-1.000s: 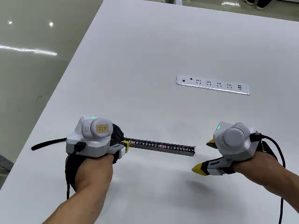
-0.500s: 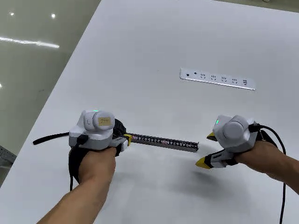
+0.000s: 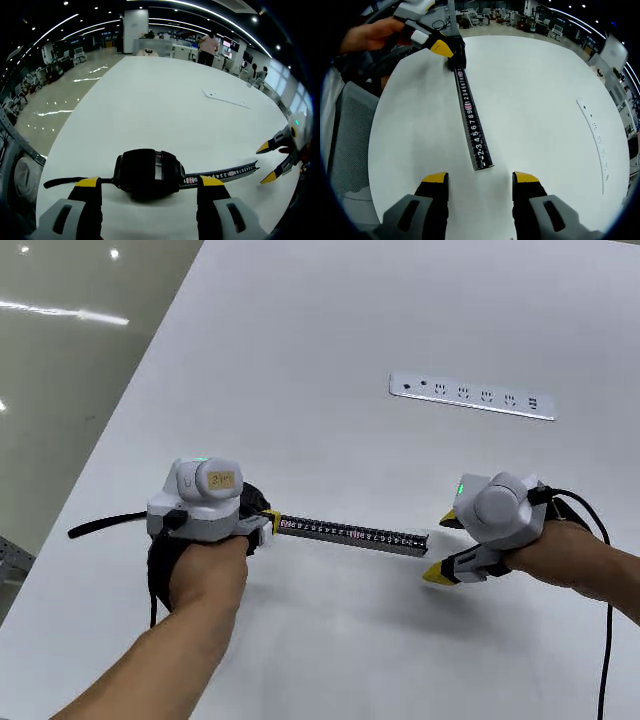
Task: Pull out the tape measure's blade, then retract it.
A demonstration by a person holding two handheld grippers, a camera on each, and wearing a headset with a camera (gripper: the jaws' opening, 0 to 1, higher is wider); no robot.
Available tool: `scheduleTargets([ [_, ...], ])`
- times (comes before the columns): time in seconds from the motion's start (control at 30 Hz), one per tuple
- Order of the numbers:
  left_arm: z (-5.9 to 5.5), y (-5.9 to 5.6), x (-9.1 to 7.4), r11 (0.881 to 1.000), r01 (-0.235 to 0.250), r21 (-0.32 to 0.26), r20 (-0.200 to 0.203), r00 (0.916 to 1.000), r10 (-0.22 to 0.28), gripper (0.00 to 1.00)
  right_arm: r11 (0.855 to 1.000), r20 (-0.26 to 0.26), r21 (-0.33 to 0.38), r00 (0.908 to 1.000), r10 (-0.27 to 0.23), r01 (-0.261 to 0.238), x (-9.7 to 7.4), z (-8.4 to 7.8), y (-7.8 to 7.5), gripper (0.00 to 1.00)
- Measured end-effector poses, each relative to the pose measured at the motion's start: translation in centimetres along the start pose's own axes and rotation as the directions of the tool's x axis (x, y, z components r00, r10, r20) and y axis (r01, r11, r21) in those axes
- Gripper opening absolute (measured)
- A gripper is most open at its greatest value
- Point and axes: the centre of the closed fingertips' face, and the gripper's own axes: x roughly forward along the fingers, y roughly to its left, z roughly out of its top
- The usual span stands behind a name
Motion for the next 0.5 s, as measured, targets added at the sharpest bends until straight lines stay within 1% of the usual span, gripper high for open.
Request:
scheduleTargets([
  [0.13,0.18,0.08,0.09,1.000,-0.003,-0.010,0.003,1.0000,0.003,0.75,1.000,0.006,-0.016,0.9998,0.020,-0.020,0.34,0.17,-0.02,0.49],
  [0.4,0.02,0.25,0.57,1.000,-0.009,-0.010,-0.005,1.0000,0.009,0.73,0.998,0.008,-0.053,0.9991,0.042,-0.041,0.90,0.54,-0.19,0.46],
  [0.5,0.07,0.31,0.76,1.000,-0.008,-0.014,-0.006,0.9999,0.008,0.73,0.996,0.013,-0.071,0.9986,0.051,-0.050,1.01,0.72,-0.20,0.43],
])
